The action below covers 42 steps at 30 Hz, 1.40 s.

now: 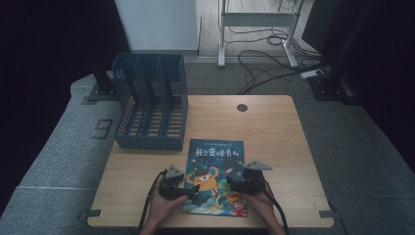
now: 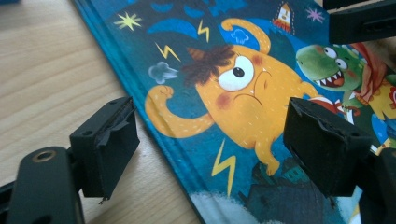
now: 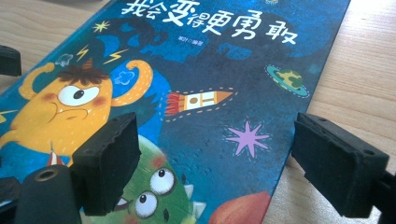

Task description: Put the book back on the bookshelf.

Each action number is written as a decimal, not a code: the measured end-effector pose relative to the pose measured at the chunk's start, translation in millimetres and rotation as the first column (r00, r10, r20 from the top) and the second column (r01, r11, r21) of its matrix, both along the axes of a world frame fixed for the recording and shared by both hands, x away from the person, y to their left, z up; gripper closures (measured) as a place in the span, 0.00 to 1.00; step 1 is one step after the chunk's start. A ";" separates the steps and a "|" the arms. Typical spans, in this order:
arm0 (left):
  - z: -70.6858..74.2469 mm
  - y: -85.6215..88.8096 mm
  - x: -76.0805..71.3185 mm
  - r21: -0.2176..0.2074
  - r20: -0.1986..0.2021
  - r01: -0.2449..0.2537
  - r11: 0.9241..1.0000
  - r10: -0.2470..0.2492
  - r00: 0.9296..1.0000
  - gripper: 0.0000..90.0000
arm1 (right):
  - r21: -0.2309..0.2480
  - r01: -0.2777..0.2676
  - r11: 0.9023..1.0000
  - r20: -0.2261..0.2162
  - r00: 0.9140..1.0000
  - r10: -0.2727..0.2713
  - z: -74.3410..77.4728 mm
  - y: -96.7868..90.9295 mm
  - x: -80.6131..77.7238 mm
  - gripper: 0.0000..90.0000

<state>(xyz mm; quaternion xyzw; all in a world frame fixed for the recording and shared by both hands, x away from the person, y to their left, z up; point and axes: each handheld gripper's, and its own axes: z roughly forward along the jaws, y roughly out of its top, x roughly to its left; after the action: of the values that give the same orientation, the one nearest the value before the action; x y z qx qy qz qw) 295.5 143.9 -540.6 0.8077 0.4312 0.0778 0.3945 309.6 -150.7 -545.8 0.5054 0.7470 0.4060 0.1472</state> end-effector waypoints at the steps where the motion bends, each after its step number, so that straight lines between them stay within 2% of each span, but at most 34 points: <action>1: 0.0 0.0 0.0 0.000 0.000 0.000 1.000 0.000 1.000 0.20 | 0.000 0.000 1.000 0.000 1.000 0.000 0.0 0.0 0.0 0.16; 3: -1.3 -0.8 0.1 0.011 -0.002 0.002 1.000 -0.002 1.000 0.20 | -0.003 0.002 1.000 -0.002 1.000 -0.002 -0.5 0.4 0.1 0.16; 6: -3.0 -2.3 0.0 0.003 -0.010 0.001 1.000 -0.001 1.000 0.20 | -0.016 0.006 1.000 -0.005 1.000 -0.007 -2.2 1.2 0.5 0.16; 10: -4.0 -4.1 -0.4 0.012 -0.004 -0.001 1.000 0.001 1.000 0.19 | -0.023 0.010 1.000 -0.010 1.000 -0.011 -3.3 2.7 0.6 0.15; 17: -4.3 -3.4 -0.2 0.007 -0.006 -0.002 1.000 0.002 1.000 0.19 | -0.028 0.014 0.999 -0.020 1.000 -0.015 -4.9 2.8 1.5 0.15; 23: -4.3 -3.6 -0.7 0.025 0.001 -0.011 1.000 0.011 1.000 0.18 | -0.024 0.014 1.000 -0.025 1.000 -0.014 -4.4 2.6 1.9 0.15; 33: -4.3 -3.3 -0.6 0.020 -0.002 -0.015 1.000 0.015 1.000 0.17 | 0.029 0.028 0.999 -0.050 0.998 -0.026 -1.6 -0.9 2.1 0.15; 34: -4.2 -3.6 -0.7 0.010 -0.008 -0.007 1.000 0.007 1.000 0.17 | 0.050 0.031 0.998 -0.057 0.998 -0.028 -0.8 -2.1 2.0 0.15; 35: -4.3 -4.0 -0.8 -0.002 -0.014 0.000 1.000 0.000 1.000 0.17 | 0.050 0.031 0.998 -0.057 0.998 -0.028 -0.8 -2.1 2.0 0.15; 36: -4.3 -4.4 -0.9 0.003 -0.012 -0.002 1.000 0.002 1.000 0.16 | 0.073 0.032 0.997 -0.070 0.997 -0.027 0.2 -4.4 2.5 0.15; 40: -4.5 -3.5 -0.5 -0.004 -0.012 0.002 1.000 -0.002 1.000 0.16 | 0.087 0.025 0.996 -0.081 0.997 -0.018 1.1 -6.5 3.1 0.15; 42: -4.5 -3.2 -0.2 -0.006 -0.013 0.003 1.000 -0.003 1.000 0.16 | 0.113 0.030 0.993 -0.093 0.995 -0.019 1.6 -8.5 3.9 0.15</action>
<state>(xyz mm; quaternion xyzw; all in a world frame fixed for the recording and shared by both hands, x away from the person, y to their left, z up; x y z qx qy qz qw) 295.2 140.7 -545.2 0.8076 0.4329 0.0705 0.3941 313.5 -159.3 -544.3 0.5401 0.7224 0.4225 0.0887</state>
